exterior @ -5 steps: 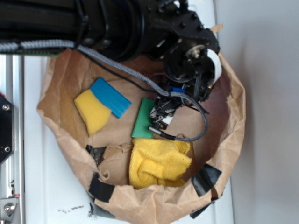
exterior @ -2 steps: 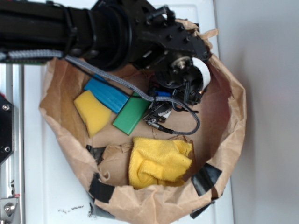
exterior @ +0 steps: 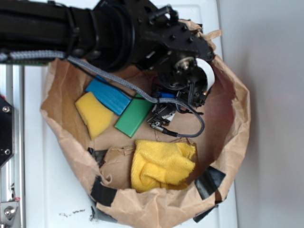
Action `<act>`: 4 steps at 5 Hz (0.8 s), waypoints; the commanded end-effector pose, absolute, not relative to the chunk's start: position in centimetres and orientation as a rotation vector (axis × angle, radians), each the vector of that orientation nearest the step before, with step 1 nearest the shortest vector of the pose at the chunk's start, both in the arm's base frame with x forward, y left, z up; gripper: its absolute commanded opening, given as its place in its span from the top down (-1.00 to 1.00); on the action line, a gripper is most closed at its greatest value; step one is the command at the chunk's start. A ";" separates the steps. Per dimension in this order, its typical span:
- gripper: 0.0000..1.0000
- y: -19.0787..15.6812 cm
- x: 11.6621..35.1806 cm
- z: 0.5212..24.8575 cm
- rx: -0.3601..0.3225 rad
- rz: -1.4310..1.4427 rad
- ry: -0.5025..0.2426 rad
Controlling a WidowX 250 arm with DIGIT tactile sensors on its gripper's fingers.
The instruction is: Grab the wood chip.
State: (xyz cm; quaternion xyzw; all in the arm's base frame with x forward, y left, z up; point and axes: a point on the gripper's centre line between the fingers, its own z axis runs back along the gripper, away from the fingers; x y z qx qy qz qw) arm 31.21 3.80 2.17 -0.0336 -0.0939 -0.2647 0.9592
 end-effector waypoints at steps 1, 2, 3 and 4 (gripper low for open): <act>1.00 3.2 30.6 8.5 -0.139 -0.511 -0.218; 1.00 2.7 29.2 12.9 -0.200 -0.467 -0.222; 1.00 2.4 27.1 16.5 -0.198 -0.407 -0.228; 1.00 2.2 26.6 17.2 -0.172 -0.387 -0.260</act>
